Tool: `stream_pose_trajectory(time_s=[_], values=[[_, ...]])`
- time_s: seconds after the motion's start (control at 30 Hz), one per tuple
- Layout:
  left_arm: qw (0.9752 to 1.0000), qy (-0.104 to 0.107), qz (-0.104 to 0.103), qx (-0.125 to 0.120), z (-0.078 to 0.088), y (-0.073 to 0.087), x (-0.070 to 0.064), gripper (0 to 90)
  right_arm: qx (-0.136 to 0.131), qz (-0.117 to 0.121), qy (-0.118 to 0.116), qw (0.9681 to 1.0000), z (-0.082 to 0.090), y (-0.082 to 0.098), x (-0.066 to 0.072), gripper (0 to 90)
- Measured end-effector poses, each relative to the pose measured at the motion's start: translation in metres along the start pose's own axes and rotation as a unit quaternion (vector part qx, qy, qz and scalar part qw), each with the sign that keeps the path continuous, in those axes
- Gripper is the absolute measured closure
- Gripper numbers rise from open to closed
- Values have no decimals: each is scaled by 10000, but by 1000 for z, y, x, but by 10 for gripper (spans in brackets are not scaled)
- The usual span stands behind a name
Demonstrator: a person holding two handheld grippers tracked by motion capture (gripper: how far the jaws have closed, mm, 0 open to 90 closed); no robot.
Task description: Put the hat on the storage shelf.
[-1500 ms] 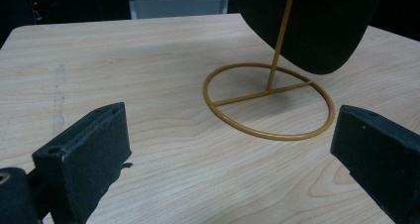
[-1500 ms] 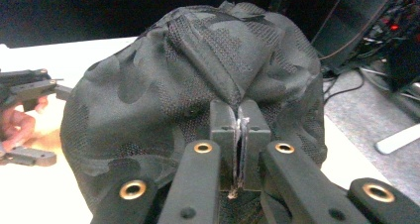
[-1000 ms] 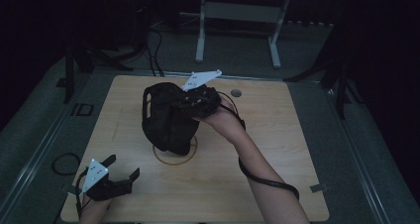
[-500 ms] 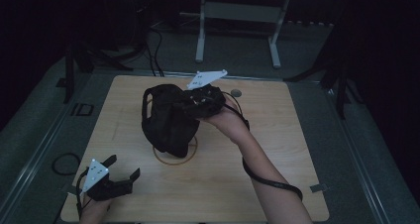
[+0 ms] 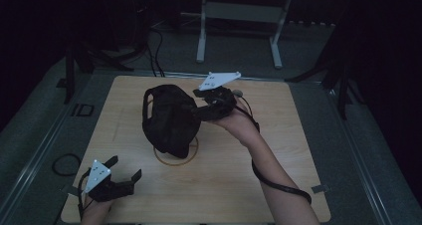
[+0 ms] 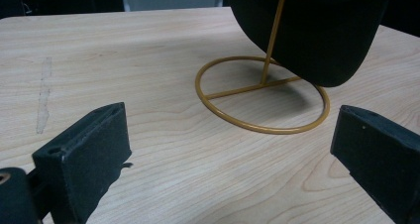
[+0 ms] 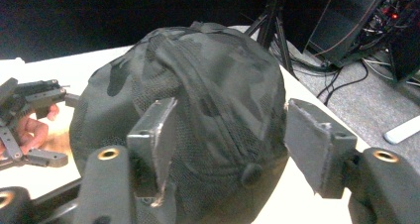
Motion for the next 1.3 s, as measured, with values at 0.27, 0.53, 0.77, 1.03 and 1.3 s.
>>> stream_pose_trajectory(time_s=[0.27, 0.53, 0.77, 1.03, 1.3], values=[[10000, 24, 0, 3, 0, 1, 0, 23, -105, -109, -80, 9999, 8, 8, 0, 226], [10000, 53, -13, 28, -1, 2, -1, 23, -118, -175, -203, 9996, 12, 27, 1, 139], [10000, 49, 5, 11, -1, 2, -1, 23, -181, -258, -97, 9995, 12, 44, -3, 139], [10000, 31, -32, 43, -1, 3, -1, 23, -62, -337, -33, 9994, 11, 67, -7, 139], [10000, 37, -9, 22, 0, 2, -1, 23, 25, -416, 6, 9991, 8, 86, -8, 139]])
Point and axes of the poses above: each handheld gripper's, and its own axes: z roughly backward along the jaws, y roughly out of its underside, x roughly to its left, the point moved 10 cm from there along -z, roughly forward along the jaws, and after that the axes turned 12 degrees about z, right-handed, at the moved point
